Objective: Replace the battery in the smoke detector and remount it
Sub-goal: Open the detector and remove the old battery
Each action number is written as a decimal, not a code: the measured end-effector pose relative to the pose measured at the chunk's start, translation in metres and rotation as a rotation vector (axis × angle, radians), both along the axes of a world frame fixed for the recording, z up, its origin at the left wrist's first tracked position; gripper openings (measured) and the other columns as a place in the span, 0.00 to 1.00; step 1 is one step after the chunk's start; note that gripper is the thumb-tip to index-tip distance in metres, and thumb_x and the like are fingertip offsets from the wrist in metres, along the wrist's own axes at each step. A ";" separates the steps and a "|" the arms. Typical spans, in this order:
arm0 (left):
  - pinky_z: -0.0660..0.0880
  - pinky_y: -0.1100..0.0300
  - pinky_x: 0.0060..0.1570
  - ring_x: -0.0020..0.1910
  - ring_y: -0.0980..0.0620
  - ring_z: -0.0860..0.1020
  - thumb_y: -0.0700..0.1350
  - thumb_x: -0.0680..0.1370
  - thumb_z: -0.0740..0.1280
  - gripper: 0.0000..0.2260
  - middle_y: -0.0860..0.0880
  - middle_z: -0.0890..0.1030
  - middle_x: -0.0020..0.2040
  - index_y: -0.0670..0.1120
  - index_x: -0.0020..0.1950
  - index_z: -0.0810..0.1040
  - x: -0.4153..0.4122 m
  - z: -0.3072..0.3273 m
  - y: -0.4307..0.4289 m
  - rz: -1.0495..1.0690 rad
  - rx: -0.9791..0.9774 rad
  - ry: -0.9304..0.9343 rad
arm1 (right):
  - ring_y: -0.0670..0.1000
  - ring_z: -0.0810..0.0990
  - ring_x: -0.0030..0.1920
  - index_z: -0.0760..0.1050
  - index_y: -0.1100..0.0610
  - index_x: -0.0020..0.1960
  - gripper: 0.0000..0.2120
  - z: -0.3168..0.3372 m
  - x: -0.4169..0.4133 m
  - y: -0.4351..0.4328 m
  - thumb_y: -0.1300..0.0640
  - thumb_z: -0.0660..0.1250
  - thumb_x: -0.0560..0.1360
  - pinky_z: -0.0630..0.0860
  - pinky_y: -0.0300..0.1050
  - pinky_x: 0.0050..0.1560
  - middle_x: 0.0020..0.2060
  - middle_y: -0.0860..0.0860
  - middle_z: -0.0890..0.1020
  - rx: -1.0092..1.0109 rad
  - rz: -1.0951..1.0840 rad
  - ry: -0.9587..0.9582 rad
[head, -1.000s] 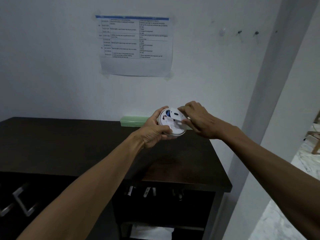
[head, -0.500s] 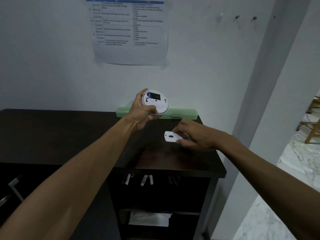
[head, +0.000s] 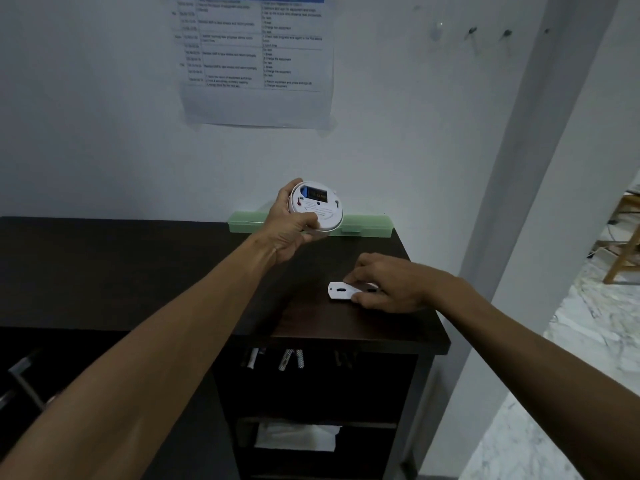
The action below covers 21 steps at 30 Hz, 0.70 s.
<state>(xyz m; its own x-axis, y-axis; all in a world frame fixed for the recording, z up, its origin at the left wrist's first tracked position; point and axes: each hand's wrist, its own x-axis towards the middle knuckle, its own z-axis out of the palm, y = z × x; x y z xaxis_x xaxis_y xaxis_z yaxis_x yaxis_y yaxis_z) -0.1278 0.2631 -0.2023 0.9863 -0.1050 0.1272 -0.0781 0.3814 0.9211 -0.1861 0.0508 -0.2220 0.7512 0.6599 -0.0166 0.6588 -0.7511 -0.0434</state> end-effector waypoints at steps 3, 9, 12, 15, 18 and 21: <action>0.82 0.40 0.47 0.64 0.35 0.73 0.19 0.69 0.61 0.39 0.43 0.69 0.68 0.53 0.72 0.69 0.000 0.000 -0.001 0.002 -0.005 -0.007 | 0.45 0.71 0.55 0.71 0.51 0.71 0.23 0.001 -0.001 0.000 0.43 0.61 0.79 0.72 0.42 0.54 0.61 0.49 0.73 0.002 0.004 -0.014; 0.82 0.40 0.47 0.63 0.36 0.72 0.18 0.68 0.60 0.41 0.44 0.69 0.68 0.53 0.72 0.69 -0.001 0.001 -0.003 -0.028 -0.004 -0.026 | 0.45 0.71 0.55 0.72 0.51 0.71 0.24 0.003 -0.001 0.004 0.43 0.62 0.78 0.71 0.40 0.52 0.62 0.49 0.74 -0.011 0.014 0.005; 0.82 0.39 0.48 0.64 0.36 0.72 0.17 0.67 0.59 0.42 0.44 0.69 0.69 0.54 0.72 0.69 -0.002 0.002 -0.004 -0.051 0.005 -0.019 | 0.45 0.74 0.55 0.72 0.51 0.71 0.25 0.010 0.000 0.001 0.41 0.63 0.77 0.74 0.42 0.54 0.61 0.48 0.75 0.026 -0.015 -0.009; 0.82 0.41 0.47 0.65 0.35 0.72 0.18 0.67 0.58 0.42 0.44 0.69 0.69 0.55 0.71 0.70 -0.003 0.001 -0.004 -0.075 0.011 -0.023 | 0.44 0.75 0.51 0.75 0.51 0.67 0.21 0.020 0.007 0.000 0.46 0.64 0.76 0.74 0.40 0.51 0.60 0.48 0.78 0.206 -0.082 -0.107; 0.82 0.41 0.47 0.65 0.34 0.72 0.18 0.67 0.58 0.42 0.44 0.70 0.69 0.54 0.71 0.70 -0.005 0.001 -0.003 -0.113 0.006 -0.035 | 0.48 0.79 0.48 0.79 0.55 0.62 0.17 0.027 0.019 0.002 0.54 0.66 0.75 0.78 0.44 0.50 0.54 0.51 0.82 0.456 -0.191 -0.215; 0.81 0.38 0.50 0.65 0.34 0.72 0.18 0.67 0.58 0.42 0.43 0.69 0.70 0.55 0.71 0.71 -0.006 0.002 -0.001 -0.140 0.014 -0.043 | 0.49 0.79 0.45 0.77 0.55 0.55 0.12 0.029 0.030 0.009 0.55 0.68 0.73 0.80 0.47 0.48 0.47 0.50 0.82 0.717 -0.358 -0.300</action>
